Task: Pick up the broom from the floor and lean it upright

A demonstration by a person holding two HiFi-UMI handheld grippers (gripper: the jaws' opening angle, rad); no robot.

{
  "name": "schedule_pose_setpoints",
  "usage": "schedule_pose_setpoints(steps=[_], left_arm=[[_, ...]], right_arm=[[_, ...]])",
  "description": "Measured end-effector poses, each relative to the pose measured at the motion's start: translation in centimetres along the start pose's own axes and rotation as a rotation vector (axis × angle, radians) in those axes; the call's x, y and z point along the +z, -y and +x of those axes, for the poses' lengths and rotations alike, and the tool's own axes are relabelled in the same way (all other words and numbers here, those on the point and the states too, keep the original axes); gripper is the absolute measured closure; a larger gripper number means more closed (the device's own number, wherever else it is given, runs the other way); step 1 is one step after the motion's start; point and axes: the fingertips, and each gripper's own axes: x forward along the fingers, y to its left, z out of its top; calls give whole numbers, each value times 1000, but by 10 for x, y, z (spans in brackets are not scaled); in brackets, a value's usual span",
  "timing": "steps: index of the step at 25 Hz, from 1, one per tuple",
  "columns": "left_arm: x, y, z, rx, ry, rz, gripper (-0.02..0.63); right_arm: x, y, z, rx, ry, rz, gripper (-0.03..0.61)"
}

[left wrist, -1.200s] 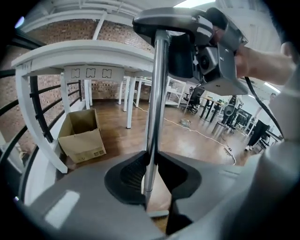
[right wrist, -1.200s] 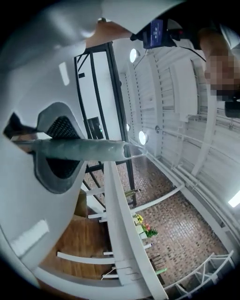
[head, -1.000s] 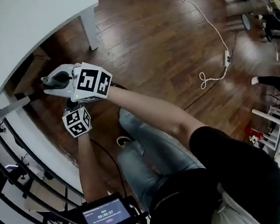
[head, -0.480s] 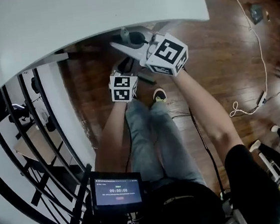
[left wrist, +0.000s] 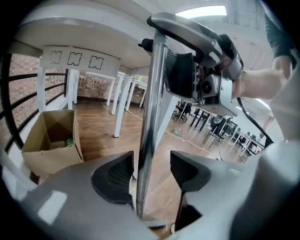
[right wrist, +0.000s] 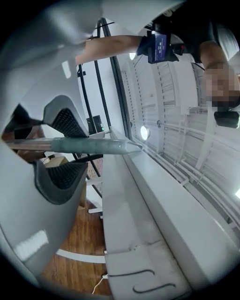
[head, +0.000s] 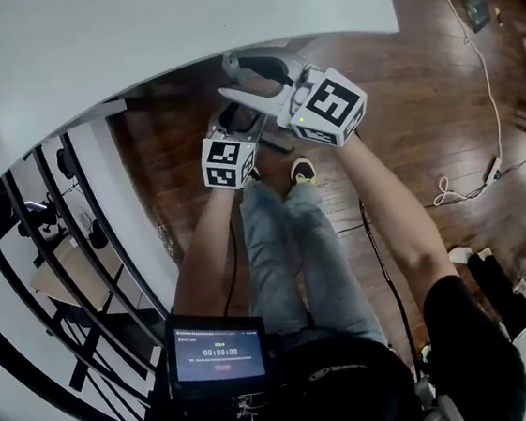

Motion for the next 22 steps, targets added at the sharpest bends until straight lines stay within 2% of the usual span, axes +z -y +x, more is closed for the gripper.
schedule_pose_setpoints(steps=[4, 9, 13, 15, 17, 19, 22], left_arm=[[12, -1, 2, -1, 20, 44, 349], [10, -2, -6, 17, -11, 73, 332], [0, 2, -35, 49, -60, 73, 338], [-14, 8, -66, 104, -101, 62, 416], [-14, 15, -108, 207, -106, 10, 596], [10, 33, -156, 267, -44, -46, 598], [58, 72, -224, 302, 91, -74, 597]], right_arm=[[-1, 0, -4, -18, -14, -13, 400], [-1, -5, -18, -32, -8, -7, 399], [4, -11, -47, -62, -9, 12, 400], [-1, -20, -74, -84, -22, 42, 407], [-2, -32, -103, -93, -25, 84, 407], [6, -50, -124, -89, -7, 106, 408], [31, -86, -145, -72, 28, 104, 408]])
